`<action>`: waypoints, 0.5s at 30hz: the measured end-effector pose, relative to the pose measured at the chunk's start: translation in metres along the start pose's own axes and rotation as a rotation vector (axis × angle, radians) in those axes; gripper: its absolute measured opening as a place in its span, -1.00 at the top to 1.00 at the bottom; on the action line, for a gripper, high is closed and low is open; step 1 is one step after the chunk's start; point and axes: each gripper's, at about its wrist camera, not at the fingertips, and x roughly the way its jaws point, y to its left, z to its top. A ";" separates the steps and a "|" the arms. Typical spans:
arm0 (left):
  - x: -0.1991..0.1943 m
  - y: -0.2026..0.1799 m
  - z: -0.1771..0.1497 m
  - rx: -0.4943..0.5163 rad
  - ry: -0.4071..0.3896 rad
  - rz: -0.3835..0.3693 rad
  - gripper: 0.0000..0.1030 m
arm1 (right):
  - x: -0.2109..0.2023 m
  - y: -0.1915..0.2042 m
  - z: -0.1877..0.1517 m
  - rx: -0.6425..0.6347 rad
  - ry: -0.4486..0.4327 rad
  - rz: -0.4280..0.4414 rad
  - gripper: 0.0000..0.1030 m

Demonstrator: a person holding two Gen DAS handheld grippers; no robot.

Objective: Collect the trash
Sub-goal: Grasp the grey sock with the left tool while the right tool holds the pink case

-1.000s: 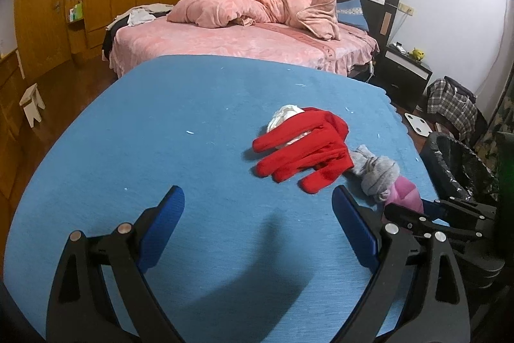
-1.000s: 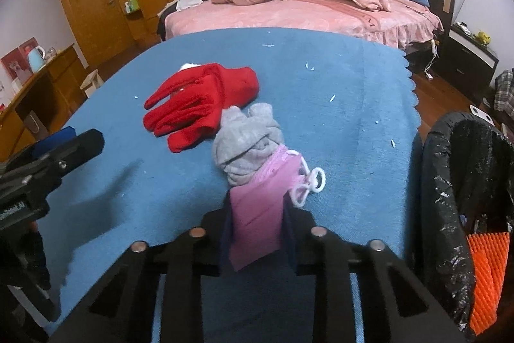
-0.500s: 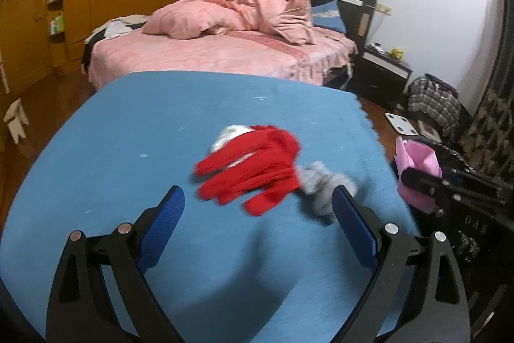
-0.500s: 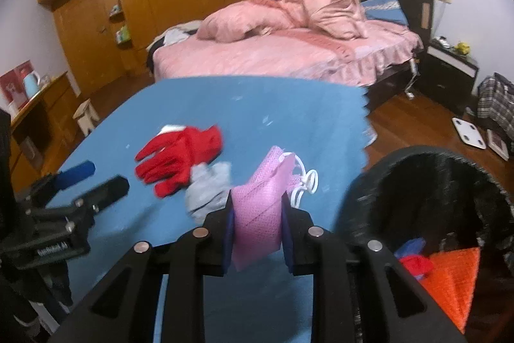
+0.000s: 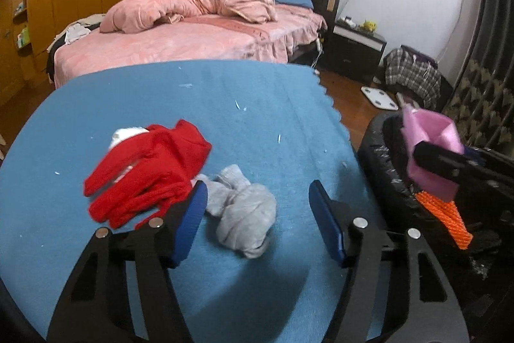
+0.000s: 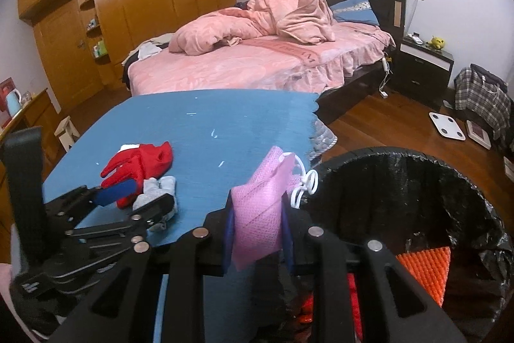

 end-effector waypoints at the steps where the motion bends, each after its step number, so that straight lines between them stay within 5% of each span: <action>1: 0.004 -0.001 0.000 0.002 0.015 0.006 -0.22 | 0.000 -0.002 -0.001 0.004 0.000 0.000 0.52; 7: 0.015 -0.006 -0.005 0.025 0.062 0.033 -0.05 | 0.001 -0.008 -0.003 0.019 0.001 0.002 0.52; 11: 0.017 -0.003 -0.003 0.019 0.071 0.072 0.34 | 0.000 -0.009 -0.004 0.025 -0.001 0.008 0.52; 15: 0.011 -0.004 -0.002 0.016 0.056 0.065 0.39 | -0.002 -0.009 -0.003 0.024 -0.006 0.007 0.52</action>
